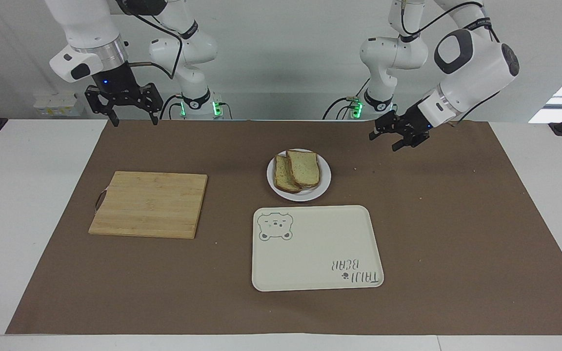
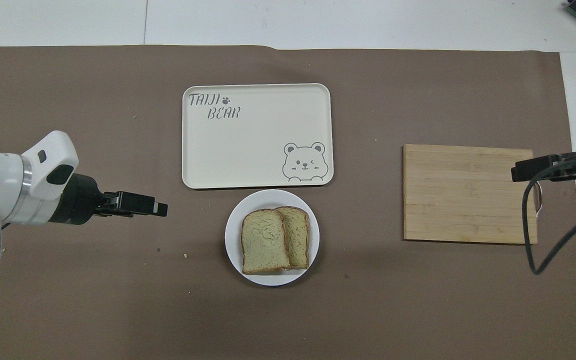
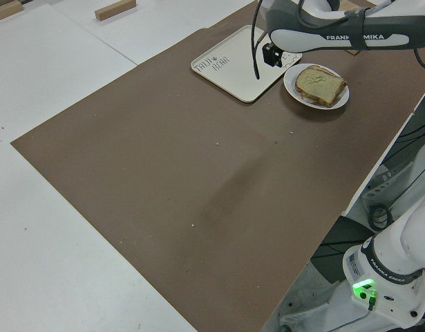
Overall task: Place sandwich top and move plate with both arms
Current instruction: 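Reach the left gripper toward the white plate's rim nearest the robot, then grasp the white plate rim with the left gripper, then slide the plate with the left gripper onto the bear tray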
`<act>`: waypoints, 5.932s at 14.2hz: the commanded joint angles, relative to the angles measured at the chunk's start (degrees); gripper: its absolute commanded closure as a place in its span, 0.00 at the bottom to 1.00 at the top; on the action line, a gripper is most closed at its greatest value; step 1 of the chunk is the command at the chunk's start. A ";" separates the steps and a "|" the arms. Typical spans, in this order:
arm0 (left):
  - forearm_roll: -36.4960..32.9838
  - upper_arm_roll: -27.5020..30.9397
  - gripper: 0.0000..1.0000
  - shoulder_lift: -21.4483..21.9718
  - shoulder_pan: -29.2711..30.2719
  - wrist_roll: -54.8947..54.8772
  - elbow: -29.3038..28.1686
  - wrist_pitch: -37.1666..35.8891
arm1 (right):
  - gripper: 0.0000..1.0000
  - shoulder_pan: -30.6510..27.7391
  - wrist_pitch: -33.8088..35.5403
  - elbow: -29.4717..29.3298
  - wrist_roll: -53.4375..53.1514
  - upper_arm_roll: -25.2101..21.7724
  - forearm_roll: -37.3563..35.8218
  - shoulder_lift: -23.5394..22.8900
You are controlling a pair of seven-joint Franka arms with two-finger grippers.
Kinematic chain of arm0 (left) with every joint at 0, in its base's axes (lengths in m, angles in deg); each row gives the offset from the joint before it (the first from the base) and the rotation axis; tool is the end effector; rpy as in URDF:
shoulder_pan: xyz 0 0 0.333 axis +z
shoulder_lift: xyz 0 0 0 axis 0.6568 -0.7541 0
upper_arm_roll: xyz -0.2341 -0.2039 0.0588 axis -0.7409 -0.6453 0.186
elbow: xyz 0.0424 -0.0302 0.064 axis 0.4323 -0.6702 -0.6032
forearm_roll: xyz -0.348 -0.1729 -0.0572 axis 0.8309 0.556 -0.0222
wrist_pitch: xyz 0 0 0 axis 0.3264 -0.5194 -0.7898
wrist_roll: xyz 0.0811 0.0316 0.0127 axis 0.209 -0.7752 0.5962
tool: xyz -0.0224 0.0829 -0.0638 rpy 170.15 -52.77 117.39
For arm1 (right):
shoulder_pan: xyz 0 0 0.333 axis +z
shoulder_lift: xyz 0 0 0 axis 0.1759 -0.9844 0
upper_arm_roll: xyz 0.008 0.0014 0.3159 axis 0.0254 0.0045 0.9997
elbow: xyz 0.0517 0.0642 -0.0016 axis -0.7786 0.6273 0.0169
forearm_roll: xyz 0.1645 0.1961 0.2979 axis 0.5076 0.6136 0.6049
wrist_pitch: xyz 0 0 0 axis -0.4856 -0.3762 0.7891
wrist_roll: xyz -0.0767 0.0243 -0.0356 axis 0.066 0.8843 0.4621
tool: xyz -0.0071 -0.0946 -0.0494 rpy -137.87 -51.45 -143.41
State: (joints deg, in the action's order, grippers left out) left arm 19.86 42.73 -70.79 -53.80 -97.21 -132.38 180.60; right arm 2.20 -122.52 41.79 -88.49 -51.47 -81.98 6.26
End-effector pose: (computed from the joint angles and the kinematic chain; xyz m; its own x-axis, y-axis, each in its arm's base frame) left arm 0.4934 -0.1119 0.4884 0.9908 -0.1253 -0.0508 -0.0758 -0.8259 0.5588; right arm 0.5311 0.0113 0.6426 0.9981 0.0423 0.0453 0.0423 -0.9991 0.0012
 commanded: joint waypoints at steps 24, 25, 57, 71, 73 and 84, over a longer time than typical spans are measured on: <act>50.76 0.85 0.47 -12.44 -3.35 -47.92 -24.44 8.66 | 0.00 -2.14 3.20 -1.78 2.98 0.26 -1.45 -0.04; 50.77 0.85 0.53 -12.70 -3.43 -47.92 -24.61 8.48 | 0.00 -2.14 3.37 -1.87 2.98 0.17 -1.54 -0.04; 56.83 1.29 1.00 -16.75 -2.56 -47.66 -23.30 4.36 | 0.00 -2.14 3.29 -1.87 2.98 0.26 -1.54 -0.04; 36.01 0.86 1.00 -30.00 3.78 -22.53 11.57 4.17 | 0.00 -2.14 3.29 -1.95 2.98 0.17 -1.54 -0.04; 34.78 0.07 1.00 -32.82 3.51 -20.07 16.41 4.70 | 0.00 -2.14 3.29 -1.87 2.98 0.26 -1.54 -0.04; 34.33 -0.55 1.00 -41.88 0.61 -17.60 25.05 12.25 | 0.00 -2.14 3.37 -1.87 2.98 0.26 -1.54 -0.04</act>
State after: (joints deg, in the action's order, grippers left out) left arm 54.79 41.91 -112.31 -52.94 -115.96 -108.74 191.76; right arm 0.93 -119.93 40.22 -87.08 -51.64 -83.67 6.11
